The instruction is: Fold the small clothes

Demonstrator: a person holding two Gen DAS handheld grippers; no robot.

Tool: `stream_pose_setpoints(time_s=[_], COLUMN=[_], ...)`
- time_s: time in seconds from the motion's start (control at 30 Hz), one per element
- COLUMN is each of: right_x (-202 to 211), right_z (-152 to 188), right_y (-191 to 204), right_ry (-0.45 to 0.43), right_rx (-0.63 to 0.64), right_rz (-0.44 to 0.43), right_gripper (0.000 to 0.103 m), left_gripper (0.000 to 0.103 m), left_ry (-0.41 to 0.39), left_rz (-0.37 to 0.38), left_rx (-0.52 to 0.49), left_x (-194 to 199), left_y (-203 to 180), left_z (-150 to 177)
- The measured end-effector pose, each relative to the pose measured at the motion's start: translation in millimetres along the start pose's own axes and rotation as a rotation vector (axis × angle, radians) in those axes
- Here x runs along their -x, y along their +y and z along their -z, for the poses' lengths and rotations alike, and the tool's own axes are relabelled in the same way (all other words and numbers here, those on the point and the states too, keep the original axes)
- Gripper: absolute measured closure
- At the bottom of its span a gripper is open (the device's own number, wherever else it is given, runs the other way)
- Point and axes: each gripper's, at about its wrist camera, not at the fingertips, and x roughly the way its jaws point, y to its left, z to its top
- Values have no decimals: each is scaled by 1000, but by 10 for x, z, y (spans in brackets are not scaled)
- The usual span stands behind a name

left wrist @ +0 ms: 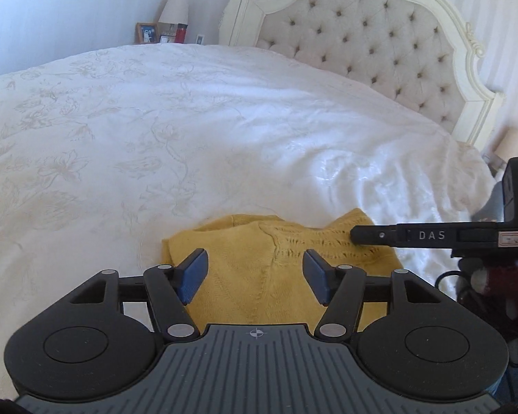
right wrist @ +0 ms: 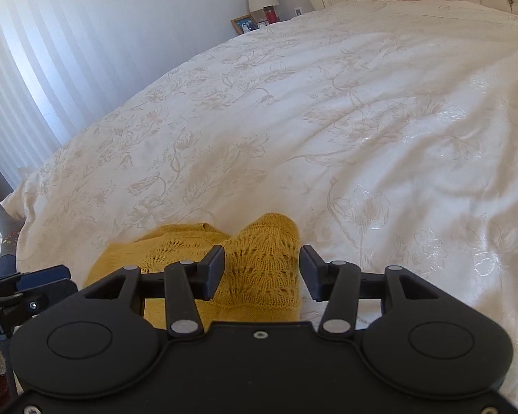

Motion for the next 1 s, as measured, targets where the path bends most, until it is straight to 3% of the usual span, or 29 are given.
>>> stream_pose_setpoints(time_s=[0.13, 0.27, 0.57, 0.67, 0.77, 1.0], right_x=[-313, -357, -74, -150, -409, -508], right_z=[104, 169, 9, 10, 111, 41], right_y=[-45, -166, 98, 225, 266, 176], right_ry=[49, 18, -92, -56, 63, 51], right_rx=[64, 5, 96, 166, 212, 153], right_rz=[88, 61, 76, 74, 109, 118], right_gripper=[33, 27, 24, 24, 24, 16], left_gripper=[43, 36, 35, 34, 34, 32], left_ry=[93, 92, 70, 52, 53, 51], left_rz=[-127, -89, -87, -91, -89, -78], left_rx=[-25, 81, 122, 115, 125, 139], left_x=[-100, -46, 26, 56, 72, 42], left_y=[178, 433, 438, 422, 429, 460], left_z=[245, 408, 486, 549, 552, 536])
